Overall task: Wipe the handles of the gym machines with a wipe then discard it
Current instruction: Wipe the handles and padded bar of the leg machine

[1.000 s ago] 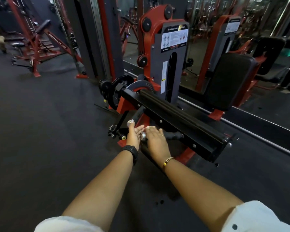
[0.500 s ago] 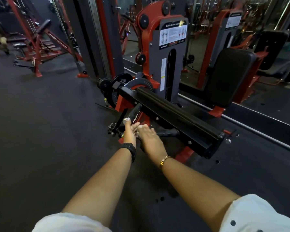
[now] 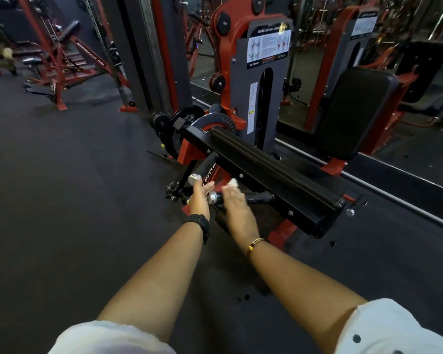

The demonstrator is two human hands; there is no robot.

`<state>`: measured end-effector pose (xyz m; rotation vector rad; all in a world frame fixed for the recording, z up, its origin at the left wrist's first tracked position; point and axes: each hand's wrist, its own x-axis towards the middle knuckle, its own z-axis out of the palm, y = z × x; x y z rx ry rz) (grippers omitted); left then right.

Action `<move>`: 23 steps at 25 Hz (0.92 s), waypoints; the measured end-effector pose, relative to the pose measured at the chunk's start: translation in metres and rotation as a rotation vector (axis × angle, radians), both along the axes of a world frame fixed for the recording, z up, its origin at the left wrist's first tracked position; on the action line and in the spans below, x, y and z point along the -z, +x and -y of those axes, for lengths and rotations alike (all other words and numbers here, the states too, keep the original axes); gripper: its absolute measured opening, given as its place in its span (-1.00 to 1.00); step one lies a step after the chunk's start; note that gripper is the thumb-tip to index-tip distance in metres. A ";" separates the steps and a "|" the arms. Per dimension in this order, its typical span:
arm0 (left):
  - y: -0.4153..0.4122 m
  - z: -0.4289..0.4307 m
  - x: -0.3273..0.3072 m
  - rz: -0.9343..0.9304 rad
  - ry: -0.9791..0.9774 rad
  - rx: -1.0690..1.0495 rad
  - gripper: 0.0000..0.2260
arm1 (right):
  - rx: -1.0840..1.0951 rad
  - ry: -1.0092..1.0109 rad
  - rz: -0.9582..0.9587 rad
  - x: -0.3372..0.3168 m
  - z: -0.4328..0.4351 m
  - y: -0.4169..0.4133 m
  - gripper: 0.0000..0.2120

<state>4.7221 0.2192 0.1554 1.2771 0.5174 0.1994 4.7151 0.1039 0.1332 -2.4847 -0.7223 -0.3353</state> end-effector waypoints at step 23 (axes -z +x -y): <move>0.002 -0.004 0.004 0.053 -0.065 -0.034 -0.67 | 0.277 -0.171 0.066 -0.005 0.034 0.037 -0.56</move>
